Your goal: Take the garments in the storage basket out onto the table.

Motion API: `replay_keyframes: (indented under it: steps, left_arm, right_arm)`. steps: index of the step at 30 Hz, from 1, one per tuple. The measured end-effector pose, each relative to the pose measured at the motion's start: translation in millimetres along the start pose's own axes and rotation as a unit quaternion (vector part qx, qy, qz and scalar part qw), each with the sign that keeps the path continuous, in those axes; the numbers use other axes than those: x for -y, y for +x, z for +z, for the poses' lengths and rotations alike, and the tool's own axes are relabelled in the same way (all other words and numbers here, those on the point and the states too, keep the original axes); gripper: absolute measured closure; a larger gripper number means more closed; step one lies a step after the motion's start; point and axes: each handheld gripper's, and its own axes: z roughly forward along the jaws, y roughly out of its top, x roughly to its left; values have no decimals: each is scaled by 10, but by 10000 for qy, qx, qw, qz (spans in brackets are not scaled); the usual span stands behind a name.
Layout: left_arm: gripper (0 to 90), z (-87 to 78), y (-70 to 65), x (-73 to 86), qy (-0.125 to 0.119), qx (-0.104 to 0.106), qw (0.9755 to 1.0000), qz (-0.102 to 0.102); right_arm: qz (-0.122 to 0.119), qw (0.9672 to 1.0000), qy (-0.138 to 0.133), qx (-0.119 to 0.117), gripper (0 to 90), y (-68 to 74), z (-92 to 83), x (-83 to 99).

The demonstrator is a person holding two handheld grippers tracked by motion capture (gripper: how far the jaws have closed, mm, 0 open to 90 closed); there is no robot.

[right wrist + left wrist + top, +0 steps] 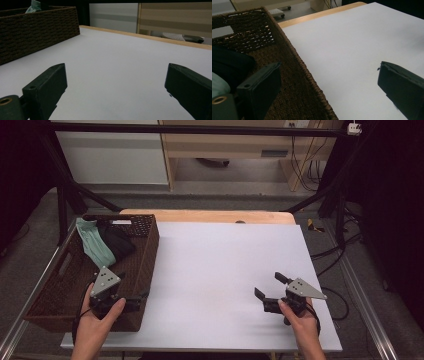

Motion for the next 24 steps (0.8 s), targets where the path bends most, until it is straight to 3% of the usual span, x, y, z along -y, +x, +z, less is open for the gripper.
replay_keyframes:
  steps: [8, 24]
  left_arm:
    - [56, -41, 59, 3, -210, -33, 9992, -327]
    - [59, -61, 48, -39, -151, -69, 9992, -365]
  right_arm:
    - [-72, 9999, 80, 38, 42, -6, 0, 10]
    - [-51, 9999, 121, 104, 40, -33, -27, 14]
